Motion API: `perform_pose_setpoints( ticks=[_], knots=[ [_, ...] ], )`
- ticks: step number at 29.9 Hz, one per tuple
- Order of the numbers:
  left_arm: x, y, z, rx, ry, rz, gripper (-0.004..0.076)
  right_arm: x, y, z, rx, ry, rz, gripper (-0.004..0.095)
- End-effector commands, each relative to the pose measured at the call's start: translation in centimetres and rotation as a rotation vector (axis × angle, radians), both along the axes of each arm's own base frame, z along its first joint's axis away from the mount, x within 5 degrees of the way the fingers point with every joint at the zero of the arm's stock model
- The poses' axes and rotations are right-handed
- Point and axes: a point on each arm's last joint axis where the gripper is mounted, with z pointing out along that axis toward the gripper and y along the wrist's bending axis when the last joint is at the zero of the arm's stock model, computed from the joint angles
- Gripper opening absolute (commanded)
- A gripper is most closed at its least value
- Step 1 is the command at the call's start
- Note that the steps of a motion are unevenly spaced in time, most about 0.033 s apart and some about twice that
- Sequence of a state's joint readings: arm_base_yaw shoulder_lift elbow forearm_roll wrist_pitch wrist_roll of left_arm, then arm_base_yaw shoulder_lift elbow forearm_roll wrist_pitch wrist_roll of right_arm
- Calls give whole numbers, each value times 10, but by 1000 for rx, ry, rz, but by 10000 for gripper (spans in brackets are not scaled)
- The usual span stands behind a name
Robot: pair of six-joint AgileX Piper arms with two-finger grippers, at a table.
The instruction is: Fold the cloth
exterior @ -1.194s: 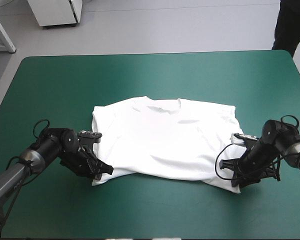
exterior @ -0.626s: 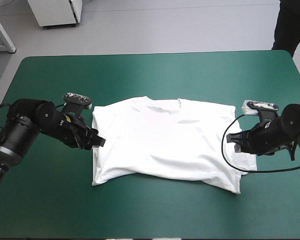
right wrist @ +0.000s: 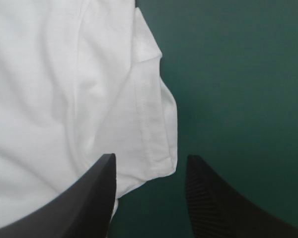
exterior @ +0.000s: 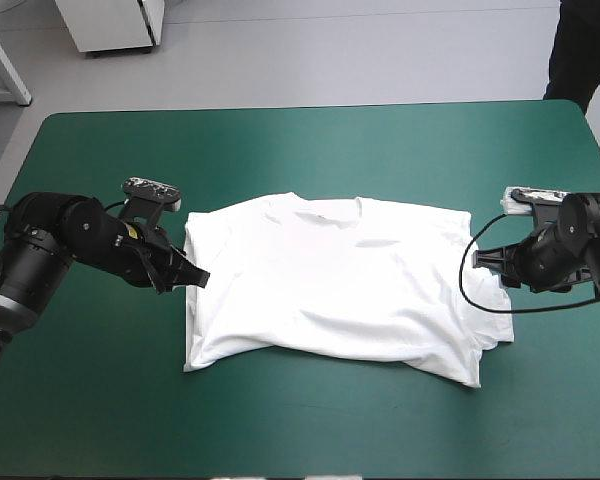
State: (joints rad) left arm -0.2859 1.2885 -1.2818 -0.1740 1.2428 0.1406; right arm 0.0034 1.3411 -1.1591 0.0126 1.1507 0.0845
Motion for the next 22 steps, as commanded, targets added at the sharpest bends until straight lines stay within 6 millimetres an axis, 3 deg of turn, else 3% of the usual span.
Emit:
perform_pose_setpoints(
  ticks=[1,11,22],
  knots=[
    [-4,0,18,-44,-81,8,218,16,-7,-5,17,-32,-24,422],
    [-2,-1,19,-56,-109,13,210,49,-10,-55,36,102,-23,422],
    [-2,-1,19,-56,-110,13,202,64,-10,-86,45,180,-27,422]
  ],
)
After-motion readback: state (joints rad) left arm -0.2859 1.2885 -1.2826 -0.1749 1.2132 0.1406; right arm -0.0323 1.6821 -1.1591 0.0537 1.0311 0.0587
